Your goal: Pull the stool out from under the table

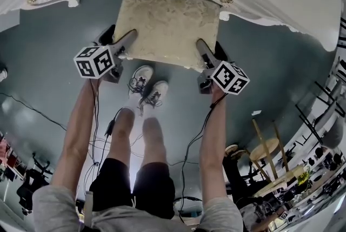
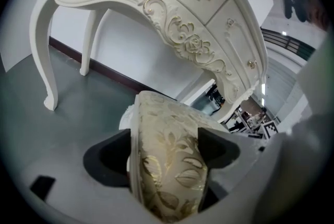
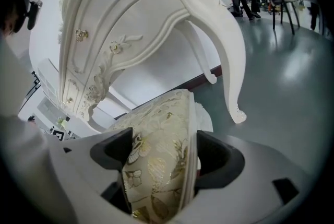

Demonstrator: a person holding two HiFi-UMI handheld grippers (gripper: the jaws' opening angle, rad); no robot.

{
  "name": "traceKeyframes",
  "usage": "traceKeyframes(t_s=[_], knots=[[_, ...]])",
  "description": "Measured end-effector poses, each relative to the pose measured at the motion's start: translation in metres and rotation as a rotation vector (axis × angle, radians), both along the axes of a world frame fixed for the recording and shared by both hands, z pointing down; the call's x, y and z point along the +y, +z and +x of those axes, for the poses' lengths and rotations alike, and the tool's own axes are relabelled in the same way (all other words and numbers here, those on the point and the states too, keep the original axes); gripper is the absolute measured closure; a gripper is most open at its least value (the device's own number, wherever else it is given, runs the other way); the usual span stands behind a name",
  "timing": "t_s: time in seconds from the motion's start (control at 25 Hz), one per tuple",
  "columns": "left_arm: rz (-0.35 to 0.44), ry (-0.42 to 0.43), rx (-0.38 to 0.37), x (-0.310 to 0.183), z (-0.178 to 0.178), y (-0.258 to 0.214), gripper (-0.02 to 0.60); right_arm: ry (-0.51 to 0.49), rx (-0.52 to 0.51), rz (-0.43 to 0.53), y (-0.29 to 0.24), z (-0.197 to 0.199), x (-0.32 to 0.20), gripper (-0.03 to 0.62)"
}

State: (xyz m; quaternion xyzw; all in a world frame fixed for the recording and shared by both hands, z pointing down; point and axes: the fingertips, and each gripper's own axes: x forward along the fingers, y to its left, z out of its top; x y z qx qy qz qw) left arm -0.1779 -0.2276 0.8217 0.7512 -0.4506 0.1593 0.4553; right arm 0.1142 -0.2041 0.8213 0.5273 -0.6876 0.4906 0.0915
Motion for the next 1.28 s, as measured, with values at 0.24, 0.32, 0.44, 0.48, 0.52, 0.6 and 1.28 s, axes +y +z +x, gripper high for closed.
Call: traceKeyframes(t_s=[0.24, 0.32, 0.44, 0.48, 0.52, 0.6, 1.28], knots=[[0.013, 0.060, 0.007, 0.008, 0.012, -0.010, 0.181, 0.067, 0.002, 0.009, -0.011, 0.011, 0.028, 0.195], [0.025, 0.090, 0.010, 0.012, 0.025, -0.019, 0.182, 0.096, 0.003, 0.017, -0.020, 0.022, 0.041, 0.195], [0.043, 0.137, 0.013, 0.019, 0.046, -0.032, 0.183, 0.144, 0.003, 0.031, -0.034, 0.041, 0.062, 0.195], [0.047, 0.155, 0.014, 0.021, 0.053, -0.034, 0.183, 0.161, 0.003, 0.034, -0.036, 0.046, 0.069, 0.196], [0.049, 0.172, 0.014, 0.022, 0.059, -0.036, 0.183, 0.178, 0.004, 0.037, -0.038, 0.051, 0.076, 0.197], [0.053, 0.198, 0.016, 0.025, 0.069, -0.038, 0.183, 0.205, 0.004, 0.037, -0.040, 0.059, 0.087, 0.197], [0.057, 0.473, 0.025, 0.075, 0.203, -0.033, 0.187, 0.489, 0.007, 0.025, -0.035, 0.158, 0.214, 0.198]])
